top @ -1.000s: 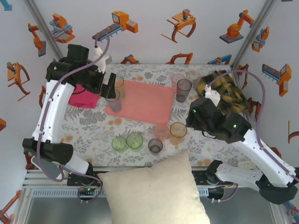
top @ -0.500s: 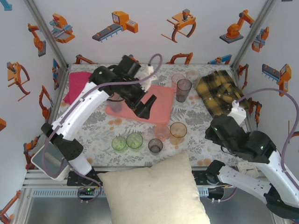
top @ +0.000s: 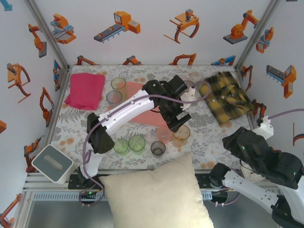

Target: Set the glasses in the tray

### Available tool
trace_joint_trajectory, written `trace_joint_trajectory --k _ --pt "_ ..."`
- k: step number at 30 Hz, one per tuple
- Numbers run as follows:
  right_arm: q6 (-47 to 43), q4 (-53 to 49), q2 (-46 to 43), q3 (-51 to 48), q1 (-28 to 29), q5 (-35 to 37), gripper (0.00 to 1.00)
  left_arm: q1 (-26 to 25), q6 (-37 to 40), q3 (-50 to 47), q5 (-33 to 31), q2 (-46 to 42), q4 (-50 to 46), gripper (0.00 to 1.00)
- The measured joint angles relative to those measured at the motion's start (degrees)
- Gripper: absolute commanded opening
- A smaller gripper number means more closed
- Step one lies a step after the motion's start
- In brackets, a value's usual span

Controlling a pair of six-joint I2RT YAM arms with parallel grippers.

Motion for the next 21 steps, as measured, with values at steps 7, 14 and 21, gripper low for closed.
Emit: trace_joint_trajectory --k 7,14,21 --pt "0.15 0.66 0.04 -0.61 0.00 -0.04 0.47 -1.03 -0.02 0.66 -1.77 2.93 1.86 0.73" --pt "0.15 3.06 -0.17 -2.27 0.00 -0.37 0.47 -1.46 -0.17 0.61 -3.45 3.65 4.44 0.63" --pt "0.31 5.29 -2.47 -4.39 0.00 -0.35 0.46 -2.16 -0.44 0.04 -4.81 4.79 7.52 0.57"
